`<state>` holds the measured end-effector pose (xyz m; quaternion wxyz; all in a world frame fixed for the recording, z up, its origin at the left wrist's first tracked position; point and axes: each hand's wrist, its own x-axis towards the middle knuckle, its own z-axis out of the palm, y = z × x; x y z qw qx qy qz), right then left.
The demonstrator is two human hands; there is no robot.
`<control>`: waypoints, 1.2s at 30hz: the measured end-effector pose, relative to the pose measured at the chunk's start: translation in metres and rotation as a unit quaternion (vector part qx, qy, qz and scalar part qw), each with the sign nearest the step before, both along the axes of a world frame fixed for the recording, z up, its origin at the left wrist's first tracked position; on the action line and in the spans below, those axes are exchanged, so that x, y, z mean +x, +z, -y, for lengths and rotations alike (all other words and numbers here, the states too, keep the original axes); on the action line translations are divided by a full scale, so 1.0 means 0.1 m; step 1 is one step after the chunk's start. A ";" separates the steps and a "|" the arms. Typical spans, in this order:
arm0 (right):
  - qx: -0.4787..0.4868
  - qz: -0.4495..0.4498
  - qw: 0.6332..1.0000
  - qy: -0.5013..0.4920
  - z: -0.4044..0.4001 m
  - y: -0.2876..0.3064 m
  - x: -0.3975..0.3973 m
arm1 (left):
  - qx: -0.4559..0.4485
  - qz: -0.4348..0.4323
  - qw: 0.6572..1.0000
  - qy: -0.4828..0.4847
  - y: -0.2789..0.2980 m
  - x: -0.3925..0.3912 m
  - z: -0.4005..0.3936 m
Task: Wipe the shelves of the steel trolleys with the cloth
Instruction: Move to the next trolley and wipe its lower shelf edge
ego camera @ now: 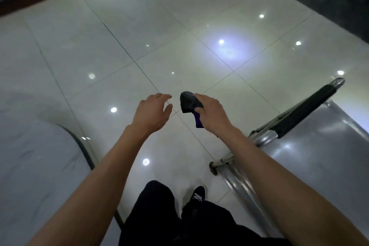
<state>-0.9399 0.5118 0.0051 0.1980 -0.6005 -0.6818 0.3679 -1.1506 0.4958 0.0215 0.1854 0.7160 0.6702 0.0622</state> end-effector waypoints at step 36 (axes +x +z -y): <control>-0.046 0.020 0.951 -0.304 -4.03 -0.10 2.17 | -0.024 -0.008 0.944 -0.330 -0.24 2.41 -5.57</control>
